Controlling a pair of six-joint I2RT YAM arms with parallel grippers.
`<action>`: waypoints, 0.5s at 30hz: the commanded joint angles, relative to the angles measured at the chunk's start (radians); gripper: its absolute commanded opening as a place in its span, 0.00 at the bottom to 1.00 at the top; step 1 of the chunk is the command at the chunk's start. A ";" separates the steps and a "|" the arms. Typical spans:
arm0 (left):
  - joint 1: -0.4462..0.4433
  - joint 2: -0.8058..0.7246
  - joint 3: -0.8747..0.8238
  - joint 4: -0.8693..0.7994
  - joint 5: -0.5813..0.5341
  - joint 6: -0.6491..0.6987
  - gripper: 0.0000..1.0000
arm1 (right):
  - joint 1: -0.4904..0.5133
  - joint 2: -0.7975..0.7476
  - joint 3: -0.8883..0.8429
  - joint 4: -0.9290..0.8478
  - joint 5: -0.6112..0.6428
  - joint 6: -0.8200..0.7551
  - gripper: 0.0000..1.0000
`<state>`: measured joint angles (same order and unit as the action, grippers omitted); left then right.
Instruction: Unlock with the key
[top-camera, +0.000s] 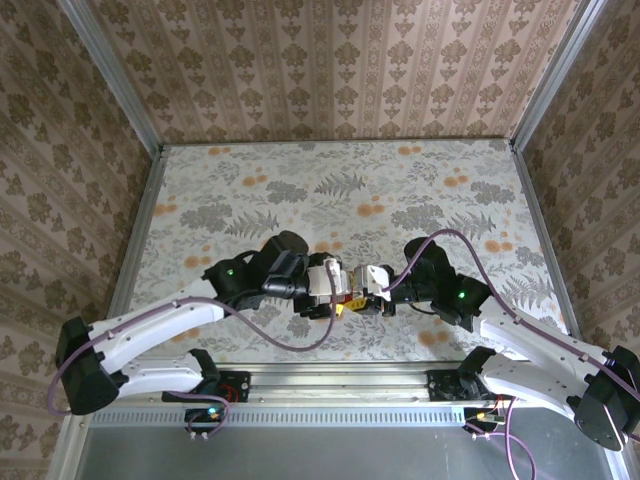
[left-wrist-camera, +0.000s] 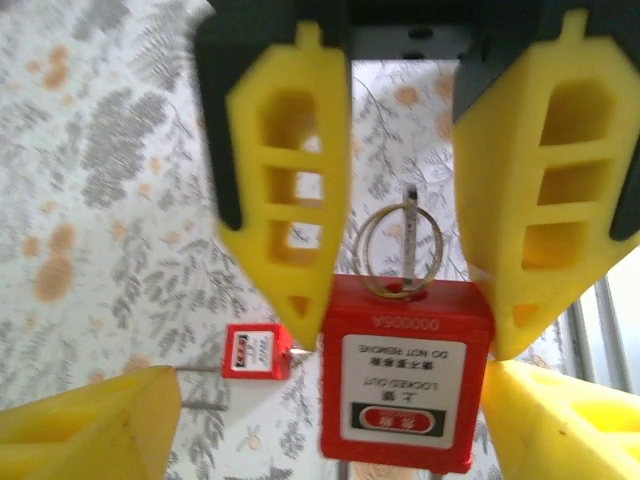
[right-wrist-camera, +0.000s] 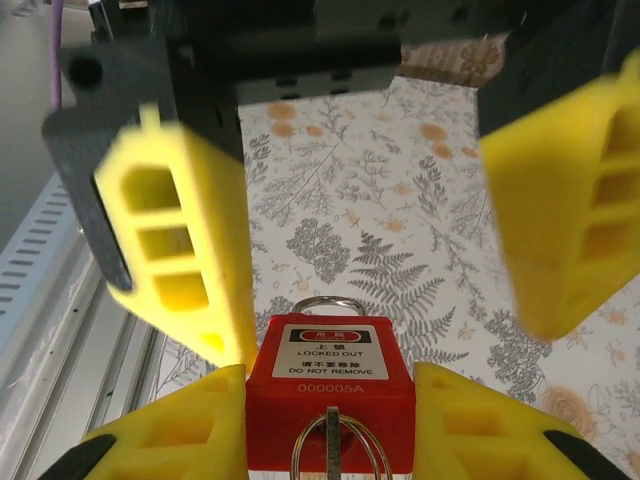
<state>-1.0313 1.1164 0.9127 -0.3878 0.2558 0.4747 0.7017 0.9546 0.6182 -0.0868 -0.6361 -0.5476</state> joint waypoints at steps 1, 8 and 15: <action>0.039 -0.099 -0.077 0.170 -0.028 -0.153 0.85 | 0.004 -0.027 0.051 -0.045 -0.003 -0.031 0.11; 0.119 -0.257 -0.300 0.421 0.008 -0.497 1.00 | -0.018 -0.043 0.090 -0.108 0.001 -0.066 0.10; 0.122 -0.242 -0.387 0.499 0.028 -0.687 0.94 | -0.030 -0.037 0.122 -0.130 0.004 -0.080 0.10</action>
<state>-0.9142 0.8799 0.5491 0.0177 0.2577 -0.0742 0.6781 0.9287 0.7002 -0.1974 -0.6327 -0.6041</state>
